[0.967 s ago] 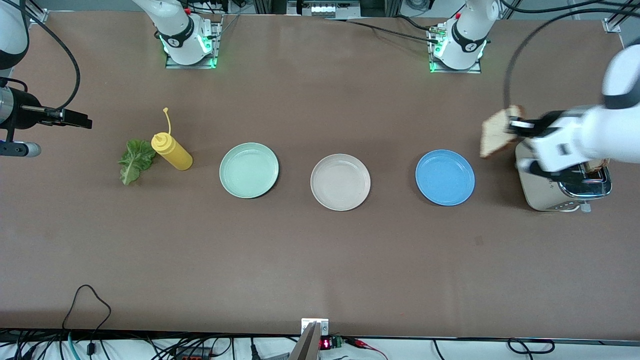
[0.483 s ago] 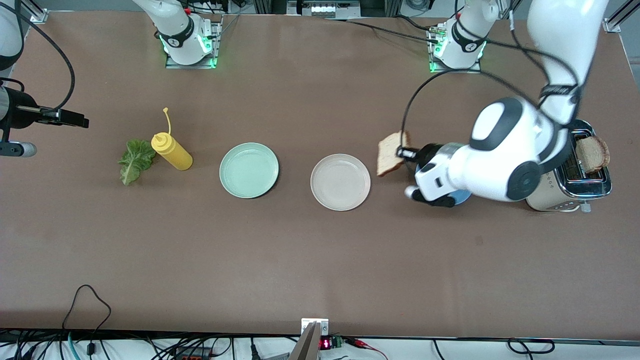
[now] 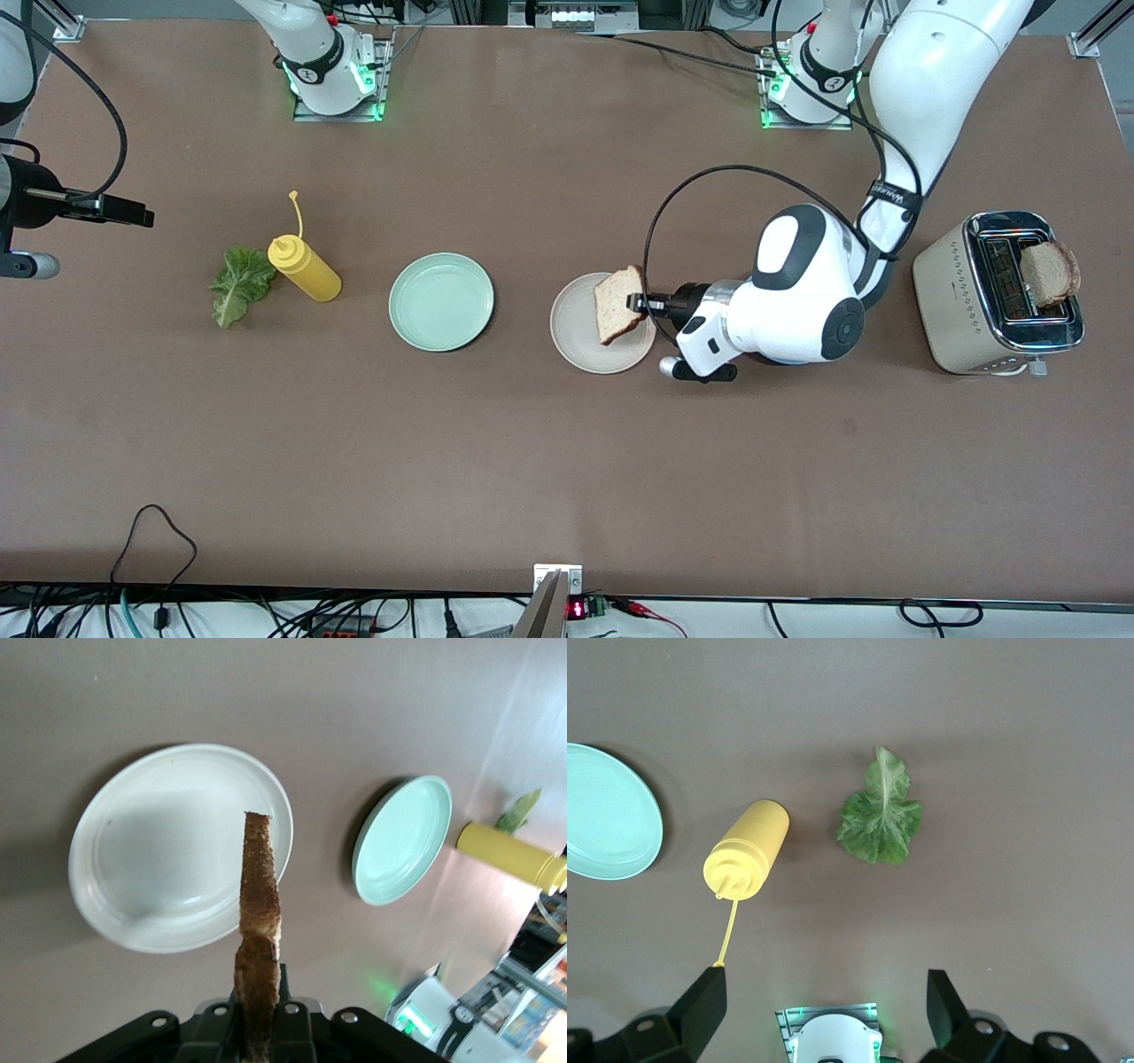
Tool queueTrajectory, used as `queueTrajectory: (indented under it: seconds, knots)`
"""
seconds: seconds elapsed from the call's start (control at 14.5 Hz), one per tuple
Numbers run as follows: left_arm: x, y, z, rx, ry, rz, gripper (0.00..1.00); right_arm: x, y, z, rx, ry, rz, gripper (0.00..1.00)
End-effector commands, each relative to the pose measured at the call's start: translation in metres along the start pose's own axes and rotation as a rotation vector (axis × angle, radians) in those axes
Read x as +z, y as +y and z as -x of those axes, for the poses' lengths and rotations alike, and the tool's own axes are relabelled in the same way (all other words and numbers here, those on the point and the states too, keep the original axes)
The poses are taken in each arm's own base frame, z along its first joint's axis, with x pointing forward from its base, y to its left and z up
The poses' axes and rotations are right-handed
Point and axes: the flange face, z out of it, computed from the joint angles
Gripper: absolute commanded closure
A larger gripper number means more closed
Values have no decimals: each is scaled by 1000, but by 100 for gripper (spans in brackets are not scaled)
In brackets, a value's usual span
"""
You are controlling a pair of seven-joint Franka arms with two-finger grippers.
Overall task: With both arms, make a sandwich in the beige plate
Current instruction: 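Carry the toast to the beige plate and lower it with the left gripper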
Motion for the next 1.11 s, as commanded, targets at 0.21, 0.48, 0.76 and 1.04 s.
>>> queueTrajectory:
  seconds: [0.21,0.48,0.76,1.04]
  knots:
    - [46,-9,-20,-10,46,49,100,-2,3,-2,11,2,-13,0]
    - [64,-16,-23,7,28,49,100,8,12,-10,24,-15,-31,0]
    - [77,-19,-15,-6,-6,49,100,24,9,-23,20,-23,-46,0]
    - [83,-17,-9,8,-29,63,100,35,5,-28,23,-36,-36,0]
